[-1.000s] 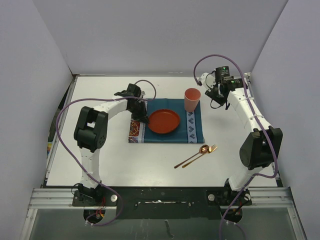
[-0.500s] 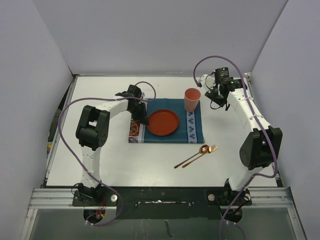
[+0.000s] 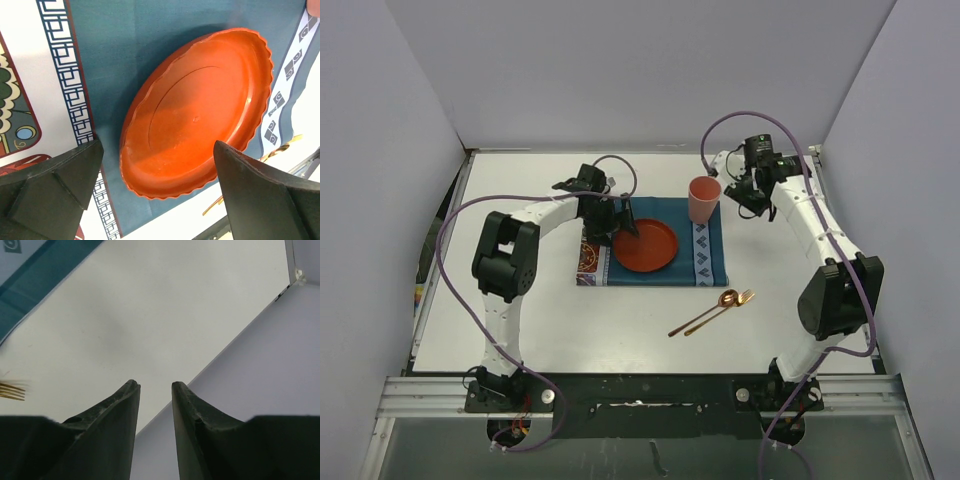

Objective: Set the dinner table for one person
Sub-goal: Place the plate on the napkin.

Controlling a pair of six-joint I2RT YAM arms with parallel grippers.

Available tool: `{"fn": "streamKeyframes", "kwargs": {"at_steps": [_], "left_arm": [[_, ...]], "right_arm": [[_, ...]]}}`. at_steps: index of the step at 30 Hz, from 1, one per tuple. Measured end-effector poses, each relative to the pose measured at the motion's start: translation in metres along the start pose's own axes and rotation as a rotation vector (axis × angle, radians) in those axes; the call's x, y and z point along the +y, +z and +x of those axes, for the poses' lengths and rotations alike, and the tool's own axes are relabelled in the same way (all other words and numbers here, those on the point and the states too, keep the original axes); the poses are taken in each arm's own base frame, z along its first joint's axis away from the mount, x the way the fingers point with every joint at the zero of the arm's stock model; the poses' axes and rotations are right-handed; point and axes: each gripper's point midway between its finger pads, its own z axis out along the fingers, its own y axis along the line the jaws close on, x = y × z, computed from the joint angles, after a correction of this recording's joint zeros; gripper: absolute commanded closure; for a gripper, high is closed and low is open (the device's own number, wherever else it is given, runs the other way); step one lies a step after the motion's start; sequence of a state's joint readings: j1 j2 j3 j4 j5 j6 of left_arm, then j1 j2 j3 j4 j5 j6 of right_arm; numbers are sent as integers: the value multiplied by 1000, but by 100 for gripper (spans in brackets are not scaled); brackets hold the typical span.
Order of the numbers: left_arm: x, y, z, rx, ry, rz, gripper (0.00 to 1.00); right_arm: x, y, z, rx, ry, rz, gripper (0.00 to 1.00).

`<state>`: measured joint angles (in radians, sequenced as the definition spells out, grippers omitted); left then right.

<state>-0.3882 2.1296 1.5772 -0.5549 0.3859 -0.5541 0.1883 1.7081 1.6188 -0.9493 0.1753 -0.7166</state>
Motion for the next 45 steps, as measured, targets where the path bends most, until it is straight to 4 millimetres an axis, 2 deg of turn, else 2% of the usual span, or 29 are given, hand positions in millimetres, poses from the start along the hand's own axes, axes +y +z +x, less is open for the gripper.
{"fn": "streamKeyframes", "kwargs": {"at_steps": [3,5,6,8,9,13,16,20,22,24,26,28,31,37,45], "left_arm": [[1,0,-2,-7,-2,-6,2],[1,-1,-2,-11,-1,-10,2],[2,-1,-3,-14,0,-12,2],[4,-4,-5,-24,2,-25,2],[6,-6,-6,-30,6,-35,2],[12,-27,-12,-62,8,-68,2],[13,-66,-23,-125,14,-77,2],[19,-149,-50,-293,3,-66,2],[30,-197,-65,-403,-10,-72,2],[43,-234,-73,-492,-24,-92,2],[54,-262,-75,-551,-38,-115,2],[63,-276,-72,-577,-45,-129,2],[74,-272,-62,-556,-64,-142,2],[99,-241,-30,-433,-127,-165,2],[105,-234,-22,-407,-144,-167,2]], "right_arm": [[13,-12,-21,-38,-57,-30,68],[32,-27,-48,-93,-121,-63,71],[45,-35,-63,-129,-158,-83,76],[73,-48,-85,-190,-224,-134,96],[91,-56,-95,-222,-261,-170,100],[152,-72,-116,-291,-347,-325,100],[183,-70,-122,-308,-361,-439,100],[220,-46,-119,-270,-346,-592,100],[240,-31,-118,-235,-346,-667,100],[255,-18,-117,-209,-345,-717,100],[271,-8,-118,-192,-354,-759,100],[285,-4,-120,-184,-366,-794,100],[300,-1,-122,-183,-377,-830,100],[315,6,-124,-180,-387,-868,100],[317,24,-126,-177,-392,-867,100]]}}
